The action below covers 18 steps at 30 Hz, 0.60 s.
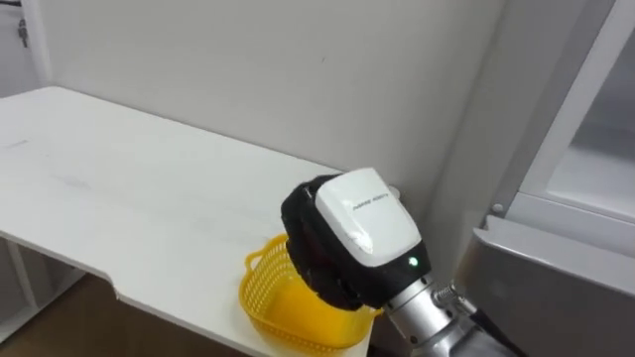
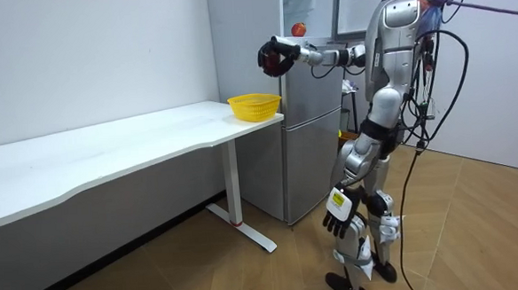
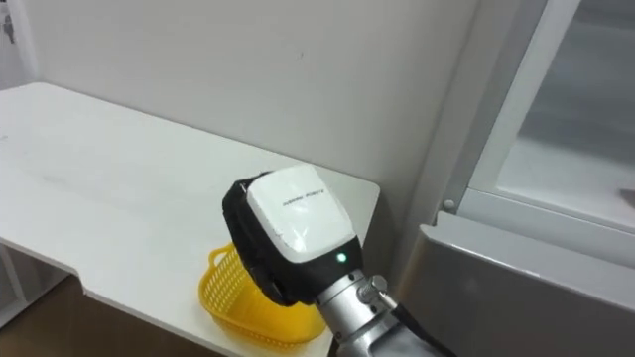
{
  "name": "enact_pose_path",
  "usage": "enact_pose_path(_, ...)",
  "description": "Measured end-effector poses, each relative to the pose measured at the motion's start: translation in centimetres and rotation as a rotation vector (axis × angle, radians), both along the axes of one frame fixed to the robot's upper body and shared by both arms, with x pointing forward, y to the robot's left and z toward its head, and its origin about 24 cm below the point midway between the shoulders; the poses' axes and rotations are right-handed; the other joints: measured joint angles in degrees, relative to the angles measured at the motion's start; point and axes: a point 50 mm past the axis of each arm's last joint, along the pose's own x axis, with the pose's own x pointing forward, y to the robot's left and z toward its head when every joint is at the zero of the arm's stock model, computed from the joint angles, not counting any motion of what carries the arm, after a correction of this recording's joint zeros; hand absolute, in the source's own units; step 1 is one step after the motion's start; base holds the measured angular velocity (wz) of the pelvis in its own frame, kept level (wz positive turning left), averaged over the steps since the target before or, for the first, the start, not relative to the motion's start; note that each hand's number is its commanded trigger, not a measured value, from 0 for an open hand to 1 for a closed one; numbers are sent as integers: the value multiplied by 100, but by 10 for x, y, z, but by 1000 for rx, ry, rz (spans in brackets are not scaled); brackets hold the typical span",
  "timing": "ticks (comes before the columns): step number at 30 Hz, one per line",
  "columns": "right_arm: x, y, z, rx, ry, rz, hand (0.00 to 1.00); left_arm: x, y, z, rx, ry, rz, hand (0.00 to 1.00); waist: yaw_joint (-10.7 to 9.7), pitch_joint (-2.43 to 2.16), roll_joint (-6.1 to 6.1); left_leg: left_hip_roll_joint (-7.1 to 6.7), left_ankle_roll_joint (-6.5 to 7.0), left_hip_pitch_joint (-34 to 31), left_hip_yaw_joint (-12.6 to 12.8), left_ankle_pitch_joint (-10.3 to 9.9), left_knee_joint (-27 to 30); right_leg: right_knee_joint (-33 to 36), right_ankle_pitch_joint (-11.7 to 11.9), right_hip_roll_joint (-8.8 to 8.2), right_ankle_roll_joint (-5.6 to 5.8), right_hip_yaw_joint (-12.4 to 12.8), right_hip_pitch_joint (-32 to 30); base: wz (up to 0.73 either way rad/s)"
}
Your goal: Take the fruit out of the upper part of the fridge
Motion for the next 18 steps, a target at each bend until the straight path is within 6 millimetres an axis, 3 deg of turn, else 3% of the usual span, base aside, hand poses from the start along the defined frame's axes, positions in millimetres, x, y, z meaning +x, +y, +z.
enact_pose_path(4,5,-3,-11,-1,57,-35,100,0,2,1,-1,11,-9,0,8,-7,-67,0,-1,0,7,3,-28,3,-3,1,5,4,-22,0)
enact_pose_path(10,10,-8,-27,24,156,-73,100,0,2,0,4,10,-8,0,150,39,-178,-2,-1,-16,-24,5,-47,1,-3,6,5,-32,-38,2)
enact_pose_path(13,8,-5,-30,22,173,-59,100,-1,2,1,4,10,-6,0,148,47,-171,-5,-1,-48,-40,4,14,-2,-3,3,6,-76,-54,6)
enact_pose_path(18,9,-6,-33,13,194,-63,100,3,2,1,3,-1,-4,0,166,105,-93,-2,5,-90,-23,-2,87,-1,-3,-3,6,-87,-72,0)
